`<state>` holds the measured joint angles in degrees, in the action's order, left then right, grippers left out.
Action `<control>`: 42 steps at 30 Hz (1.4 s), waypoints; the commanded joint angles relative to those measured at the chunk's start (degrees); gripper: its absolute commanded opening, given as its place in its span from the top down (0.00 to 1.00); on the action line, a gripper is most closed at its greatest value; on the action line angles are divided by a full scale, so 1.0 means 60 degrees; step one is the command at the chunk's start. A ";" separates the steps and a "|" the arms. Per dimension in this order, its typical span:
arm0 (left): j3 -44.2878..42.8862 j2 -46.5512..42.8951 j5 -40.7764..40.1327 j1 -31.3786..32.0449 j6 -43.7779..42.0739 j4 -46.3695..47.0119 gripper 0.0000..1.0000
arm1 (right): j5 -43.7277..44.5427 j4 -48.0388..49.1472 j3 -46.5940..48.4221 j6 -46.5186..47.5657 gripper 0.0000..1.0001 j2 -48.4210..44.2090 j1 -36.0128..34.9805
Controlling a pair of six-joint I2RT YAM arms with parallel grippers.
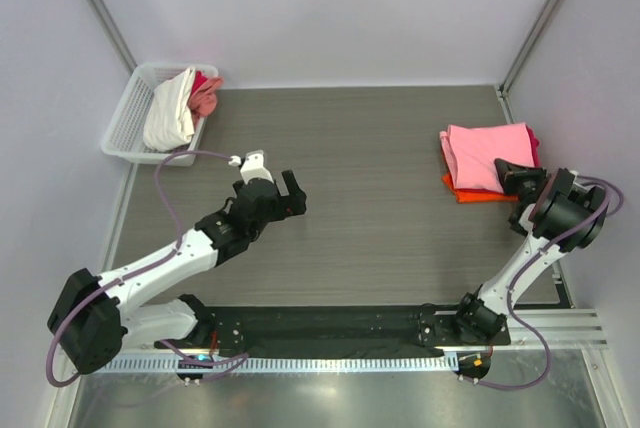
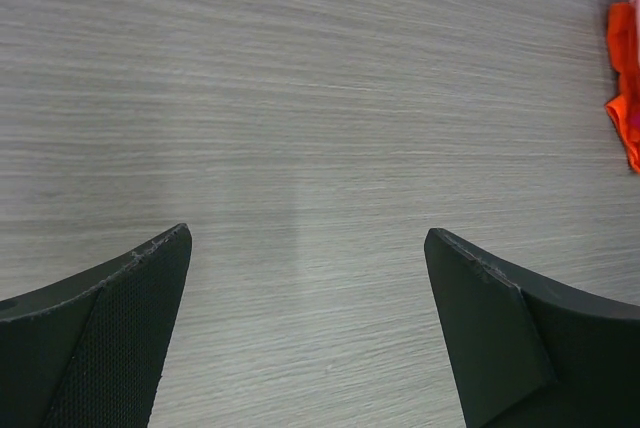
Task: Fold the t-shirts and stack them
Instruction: Reset both grippers
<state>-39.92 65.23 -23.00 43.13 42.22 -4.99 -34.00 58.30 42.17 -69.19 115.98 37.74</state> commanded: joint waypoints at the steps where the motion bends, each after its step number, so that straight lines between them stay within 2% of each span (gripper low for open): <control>1: 0.0280 -0.0456 -0.0561 -0.0186 0.0258 -0.0339 0.00 | 0.0129 0.1155 -0.0173 -0.0892 0.99 0.0066 0.0055; 5: 0.0472 -0.0720 -0.0180 -0.0728 0.0172 -0.0383 0.00 | 0.0596 -0.0484 -0.0729 0.0410 0.99 -0.1982 -0.0297; 6: 0.0486 -0.0793 -0.0252 -0.0758 0.0127 -0.0499 0.00 | 0.0772 -0.0996 -0.0802 0.1095 0.99 -0.3060 -0.0400; 7: 0.0472 -0.0881 -0.0311 -0.0773 0.0054 -0.0588 0.00 | 0.1165 -0.2176 -0.0774 0.1551 0.99 -0.3578 -0.0517; 10: 0.0413 -0.1086 -0.0575 -0.0802 -0.0121 -0.0881 0.00 | 0.2116 -0.4288 -0.0614 0.2900 0.99 -0.5469 -0.1291; 13: 0.0501 -0.1291 -0.0838 -0.0802 -0.0253 -0.0969 0.00 | 0.2954 -0.5815 -0.0510 0.4128 0.99 -0.7004 -0.3061; 14: 0.0559 -0.1364 -0.0868 -0.0802 -0.0239 -0.0969 0.00 | 0.3653 -0.6169 -0.0554 0.4482 0.99 -0.7330 -0.3574; 15: 0.0690 -0.1423 -0.0912 -0.0788 -0.0254 -0.0969 0.00 | 0.4037 -0.6491 -0.0612 0.4746 0.99 -0.7638 -0.4696; 17: 0.0852 -0.1627 -0.0941 -0.0788 -0.0385 -0.0926 0.00 | 0.4637 -0.6991 -0.0905 0.5259 0.99 -0.8427 -0.5494; 19: 0.1043 -0.1775 -0.0941 -0.0802 -0.0546 -0.0940 0.00 | 0.4568 -0.7240 -0.1197 0.5524 0.97 -0.8855 -0.6214; 20: 0.1058 -0.1935 -0.0912 -0.0802 -0.0721 -0.0969 0.01 | 0.4640 -0.7503 -0.1228 0.5961 0.93 -0.9205 -0.6289; 22: 0.1247 -0.2126 -0.0854 -0.0788 -0.0869 -0.0969 0.00 | 0.5546 -0.8465 -0.1315 0.6446 0.90 -0.9486 -0.7353; 25: 0.1598 -0.2434 -0.0810 -0.0788 -0.1118 -0.0838 0.01 | 0.6996 -0.8984 -0.1680 0.6697 0.78 -0.9896 -0.8554; 26: 0.1687 -0.2478 -0.0766 -0.0788 -0.1162 -0.0765 0.00 | 0.7594 -0.9130 -0.1726 0.6915 0.59 -0.9999 -0.9024; 27: 0.1760 -0.2594 -0.0722 -0.0788 -0.1249 -0.0750 0.00 | 0.8383 -0.9450 -0.1726 0.7149 0.52 -1.0029 -0.9464; 28: 0.1805 -0.2625 -0.0664 -0.0788 -0.1308 -0.0735 0.00 | 0.9044 -0.9526 -0.1726 0.7340 0.35 -1.0072 -0.9976; 29: 0.1906 -0.2683 -0.0561 -0.0788 -0.1381 -0.0735 0.00 | 0.9601 -0.9599 -0.1741 0.7429 0.29 -1.0073 -1.1155; 30: 0.1951 -0.2742 -0.0546 -0.0788 -0.1469 -0.0749 0.00 | 0.9911 -0.9658 -0.1770 0.7691 0.19 -1.0116 -1.1530; 32: 0.2097 -0.2829 -0.0546 -0.0788 -0.1499 -0.0808 0.00 | 0.9712 -0.9659 -0.1945 0.7723 0.14 -1.0146 -1.1942; 34: 0.2244 -0.2975 -0.0531 -0.0788 -0.1499 -0.0794 0.00 | 0.8748 -0.9777 -0.2483 0.7796 0.15 -1.0277 -1.1944; 36: 0.2535 -0.3078 -0.0589 -0.0788 -0.1470 -0.0648 0.00 | 0.8378 -0.8509 -0.3202 0.7884 0.13 -1.0555 -1.1943; 37: 0.2668 -0.3181 -0.0619 -0.0802 -0.1455 -0.0488 0.01 | 0.8304 -0.8443 -0.3612 0.7913 0.01 -1.0991 -1.1944; 42: 0.3006 -0.3474 -0.0531 -0.0802 -0.1455 0.0129 0.01 | 0.7924 -0.7667 -0.4406 0.7957 0.00 -1.2035 -1.1944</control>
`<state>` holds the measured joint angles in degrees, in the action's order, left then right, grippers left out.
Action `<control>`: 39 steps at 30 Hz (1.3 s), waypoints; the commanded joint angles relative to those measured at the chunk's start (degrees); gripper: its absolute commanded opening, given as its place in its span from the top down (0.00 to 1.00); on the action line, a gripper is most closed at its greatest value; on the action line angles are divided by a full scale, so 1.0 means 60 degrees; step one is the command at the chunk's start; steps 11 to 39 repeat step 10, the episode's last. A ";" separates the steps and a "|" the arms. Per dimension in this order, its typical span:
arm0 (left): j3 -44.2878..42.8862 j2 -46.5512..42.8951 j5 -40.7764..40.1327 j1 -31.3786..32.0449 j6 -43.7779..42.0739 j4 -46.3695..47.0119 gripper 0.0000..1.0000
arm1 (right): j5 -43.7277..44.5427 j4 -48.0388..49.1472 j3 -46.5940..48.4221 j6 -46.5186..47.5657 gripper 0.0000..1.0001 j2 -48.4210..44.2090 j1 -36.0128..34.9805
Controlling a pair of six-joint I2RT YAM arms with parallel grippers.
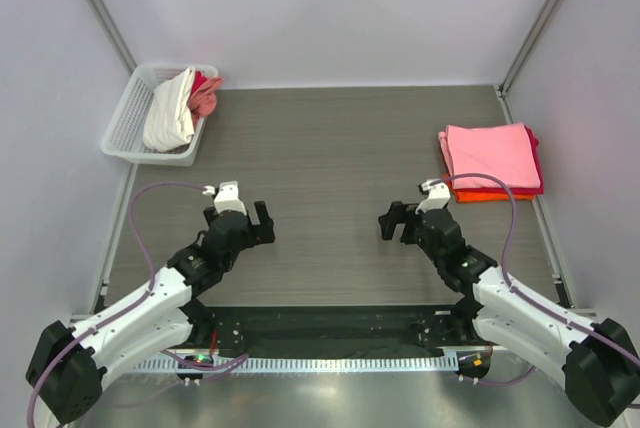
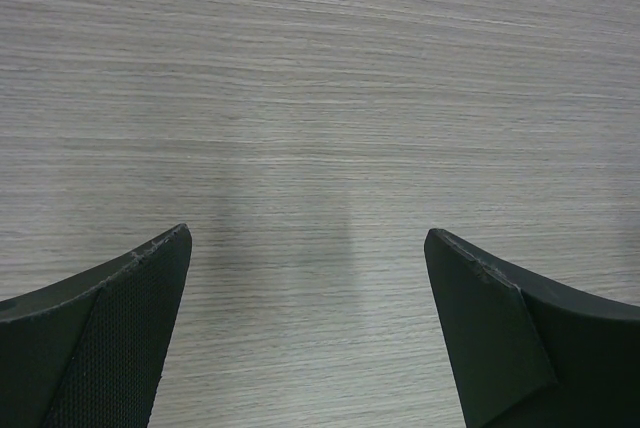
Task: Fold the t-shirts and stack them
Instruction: Reset both grippers
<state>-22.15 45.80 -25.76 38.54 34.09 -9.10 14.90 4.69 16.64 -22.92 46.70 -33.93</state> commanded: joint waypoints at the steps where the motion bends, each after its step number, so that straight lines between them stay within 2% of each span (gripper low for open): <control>1: 0.0059 -0.0265 -0.0072 -0.0023 -0.0114 0.0785 0.00 | -0.0227 0.1269 -0.0166 0.0260 0.00 -0.0546 0.0001; 9: 0.0235 -0.0748 -0.0145 -0.0023 -0.0100 0.0799 0.01 | 0.0666 0.0802 -0.0035 -0.0149 0.00 -0.0415 0.0001; 39: 0.0249 -0.0792 -0.0174 -0.0023 -0.0100 0.0770 0.00 | 0.0652 0.0772 0.0052 -0.0150 0.00 -0.0415 0.0001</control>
